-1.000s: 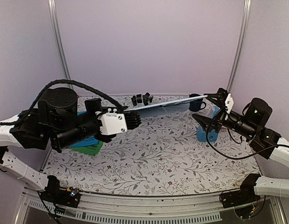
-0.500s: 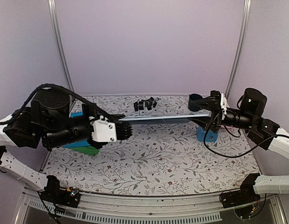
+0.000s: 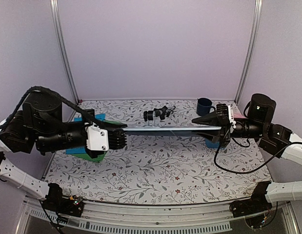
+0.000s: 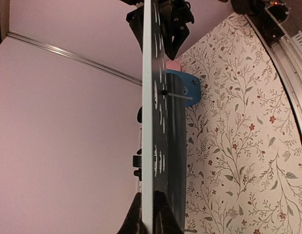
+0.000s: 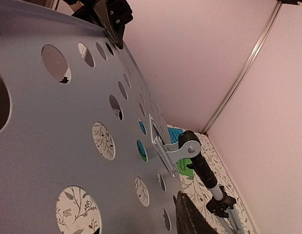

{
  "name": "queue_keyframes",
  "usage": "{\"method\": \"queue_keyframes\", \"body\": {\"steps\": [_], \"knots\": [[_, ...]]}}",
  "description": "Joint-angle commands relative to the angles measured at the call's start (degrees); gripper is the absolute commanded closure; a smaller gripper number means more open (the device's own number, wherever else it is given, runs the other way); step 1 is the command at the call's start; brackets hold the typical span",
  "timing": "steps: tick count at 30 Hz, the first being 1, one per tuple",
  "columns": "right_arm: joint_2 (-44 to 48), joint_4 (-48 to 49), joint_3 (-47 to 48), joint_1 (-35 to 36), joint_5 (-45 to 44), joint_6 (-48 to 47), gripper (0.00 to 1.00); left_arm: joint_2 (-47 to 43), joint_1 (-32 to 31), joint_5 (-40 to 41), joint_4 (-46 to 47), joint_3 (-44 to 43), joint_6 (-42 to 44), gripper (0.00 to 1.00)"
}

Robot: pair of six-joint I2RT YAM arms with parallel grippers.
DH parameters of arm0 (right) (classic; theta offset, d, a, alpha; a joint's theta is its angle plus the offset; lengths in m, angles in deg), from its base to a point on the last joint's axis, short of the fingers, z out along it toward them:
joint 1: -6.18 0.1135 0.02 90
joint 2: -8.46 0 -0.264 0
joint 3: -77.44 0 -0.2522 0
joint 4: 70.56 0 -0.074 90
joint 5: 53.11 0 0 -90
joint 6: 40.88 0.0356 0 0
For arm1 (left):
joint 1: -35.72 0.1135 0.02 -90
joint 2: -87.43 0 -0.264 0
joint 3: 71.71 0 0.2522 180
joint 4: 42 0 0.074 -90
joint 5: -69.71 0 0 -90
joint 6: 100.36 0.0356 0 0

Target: Set up the instrument practice props

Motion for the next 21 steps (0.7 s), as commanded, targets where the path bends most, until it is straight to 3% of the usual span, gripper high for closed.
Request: {"method": "queue_keyframes", "body": {"steps": [1, 3, 5, 6, 12, 17, 21], "knots": [[-0.2, -2.2, 2.9, 1.5, -3.1, -0.9, 0.75, -3.0, 0.5, -0.8, 17.4, -1.8, 1.5, 1.00], [0.1, -2.2, 3.4, 1.5, -3.8, -0.7, 0.92, -3.5, 0.6, -0.5, 18.1, -1.2, 1.2, 1.00], [0.7, -2.0, 3.5, 1.6, -4.6, -0.4, 1.00, -4.1, 0.5, 0.0, 18.9, -0.6, 0.7, 1.00], [1.0, -1.4, 3.5, 1.5, -5.0, -0.3, 1.00, -4.4, 0.5, 0.2, 19.5, -0.1, 0.5, 0.98], [1.5, 4.6, 3.0, 1.5, -7.6, 2.6, 1.00, -7.6, 0.6, 2.5, 26.9, 4.0, -1.6, 0.41], [1.1, 10.1, 3.3, 1.5, -8.9, 2.6, 1.00, -9.0, 0.5, 4.9, 30.2, 3.4, -3.3, 0.15], [0.5, 14.3, 4.1, 1.5, -11.6, 1.5, 1.00, -10.9, 0.6, 11.3, 37.8, 4.5, -3.3, 0.09]]}}
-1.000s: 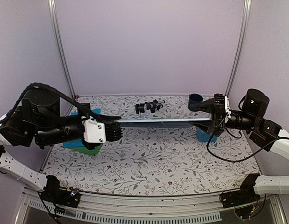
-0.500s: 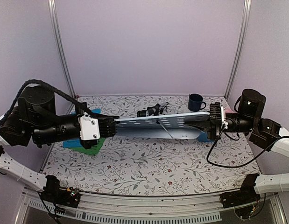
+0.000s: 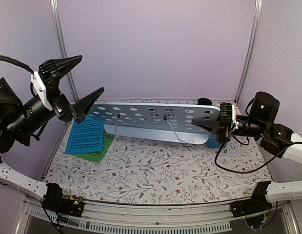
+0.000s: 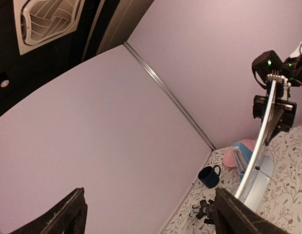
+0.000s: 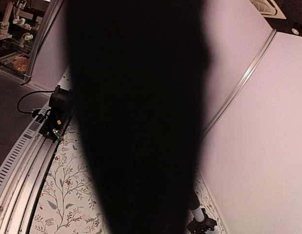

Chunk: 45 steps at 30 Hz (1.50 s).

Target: Set up the instrument practice props

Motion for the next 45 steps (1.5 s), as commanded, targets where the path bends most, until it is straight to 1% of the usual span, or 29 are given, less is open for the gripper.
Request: {"method": "queue_keyframes", "body": {"steps": [1, 4, 6, 11, 15, 16, 19, 22, 25, 29, 33, 35, 37, 40, 45], "knots": [[0.2, 13.4, 2.9, -0.6, -8.8, 5.8, 1.00, -1.4, 0.0, 9.4, 12.7, 1.2, -0.5, 0.09], [-0.9, 17.2, 4.6, -0.7, -10.5, 6.6, 1.00, -0.7, 1.3, 18.1, 18.4, 1.0, -0.5, 0.03], [-2.3, 19.1, 6.6, -0.7, -12.3, 7.2, 1.00, -0.4, 3.1, 22.2, 18.2, -0.3, -3.3, 0.01], [-6.5, 23.7, 12.1, -0.7, -19.1, 11.1, 1.00, -1.4, 6.9, 26.9, 12.2, -1.8, -16.5, 0.01], [-10.1, 26.0, 17.0, -0.7, -23.9, 14.6, 1.00, -0.2, 9.5, 28.2, 6.7, -0.8, -21.2, 0.01], [-11.0, 26.2, 18.1, -0.7, -24.7, 15.0, 1.00, 0.5, 10.8, 27.7, 4.0, -1.0, -23.2, 0.01], [-13.1, 26.5, 21.0, -0.7, -26.6, 17.1, 1.00, 1.9, 16.6, 23.3, -5.1, -3.0, -32.4, 0.01], [-14.9, 27.2, 25.4, -0.7, -27.9, 19.0, 1.00, 1.3, 22.0, 16.8, -8.0, -1.9, -38.8, 0.01], [-16.4, 28.3, 28.0, -0.7, -28.4, 20.8, 1.00, 1.3, 25.1, 10.3, -8.4, 0.9, -42.2, 0.01], [-18.2, 29.4, 31.1, -0.7, -28.7, 23.1, 1.00, 2.9, 27.2, 0.4, -7.3, 6.2, -42.3, 0.01], [-19.4, 30.8, 33.5, -0.8, -28.7, 24.6, 1.00, 5.3, 28.7, -7.1, -3.4, 12.5, -43.7, 0.03], [-20.0, 31.1, 34.9, -0.8, -28.9, 25.4, 1.00, 5.8, 29.4, -12.4, 0.9, 16.6, -43.9, 0.04], [-20.5, 31.3, 36.3, -0.8, -29.2, 25.8, 1.00, 6.5, 30.2, -15.8, 5.1, 19.8, -44.8, 0.07], [-21.2, 32.0, 37.8, -0.9, -29.7, 27.8, 1.00, 8.4, 31.0, -18.9, 11.0, 23.0, -45.2, 0.15], [-21.8, 34.4, 38.6, -1.1, -29.4, 32.7, 1.00, 12.4, 31.9, -20.4, 21.1, 27.2, -45.7, 0.25]]}}
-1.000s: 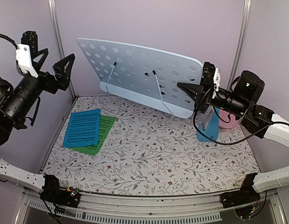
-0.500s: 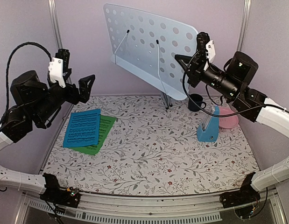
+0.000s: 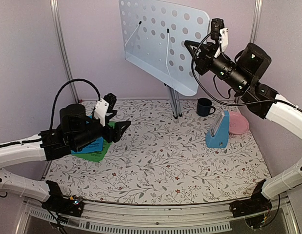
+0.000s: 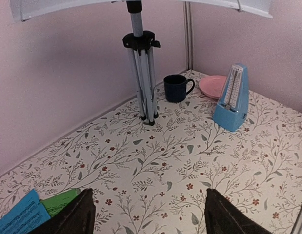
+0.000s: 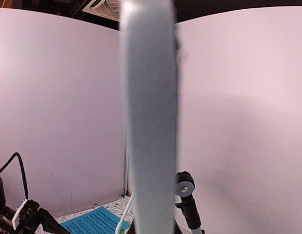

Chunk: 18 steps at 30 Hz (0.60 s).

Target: Set up the instrument practice props

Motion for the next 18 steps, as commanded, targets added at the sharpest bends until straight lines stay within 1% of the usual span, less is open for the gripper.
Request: {"method": "queue_keyframes", "body": {"steps": [1, 3, 8, 13, 18], "knots": [[2.3, 21.4, 6.9, -0.2, 0.0, 5.9, 1.00, 4.1, 1.4, -4.3, 13.8, 1.9, -1.1, 0.28], [2.1, 21.7, 7.6, -0.2, 0.2, 8.8, 1.00, 7.0, 1.5, -4.7, 16.6, 1.8, -1.8, 0.30], [2.0, 22.4, 8.6, -0.2, 0.4, 12.3, 1.00, 15.6, 1.4, -6.0, 23.4, -0.2, -5.1, 0.38], [2.0, 23.4, 7.8, -0.2, 0.1, 14.8, 1.00, 25.3, 1.0, -7.6, 30.8, -3.9, -7.2, 0.40], [2.5, 24.0, 8.0, -0.2, -0.2, 16.3, 1.00, 35.6, 1.3, -7.0, 34.0, -12.7, -5.2, 0.42]]}}
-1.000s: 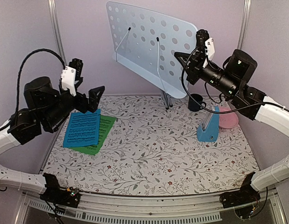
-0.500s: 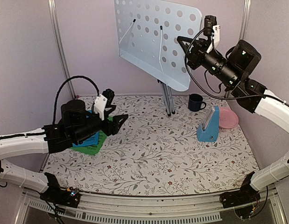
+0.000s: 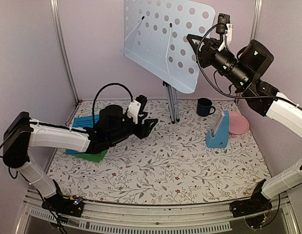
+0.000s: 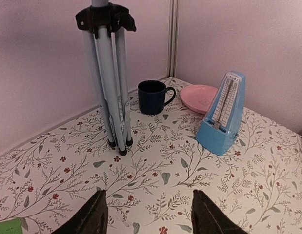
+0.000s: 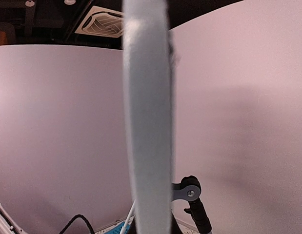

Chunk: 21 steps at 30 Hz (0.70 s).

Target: Set up the instrument practice props

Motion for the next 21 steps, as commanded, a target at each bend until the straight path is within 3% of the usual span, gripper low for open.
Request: {"method": "queue_keyframes", "body": {"steps": [1, 13, 21], "knots": [[3.3, 22.3, 5.8, 0.2, 0.1, 5.6, 1.00, 7.9, 0.8, -0.4, 7.7, -8.8, 0.5, 0.43], [4.5, 21.1, 6.2, 0.2, -0.7, 3.3, 1.00, 26.8, 5.2, 1.1, 10.1, -28.3, 0.3, 0.52], [5.0, 20.9, 5.5, 0.3, -1.0, 3.2, 1.00, 33.9, 6.9, -4.9, 11.5, -35.5, 4.2, 0.58]]}}
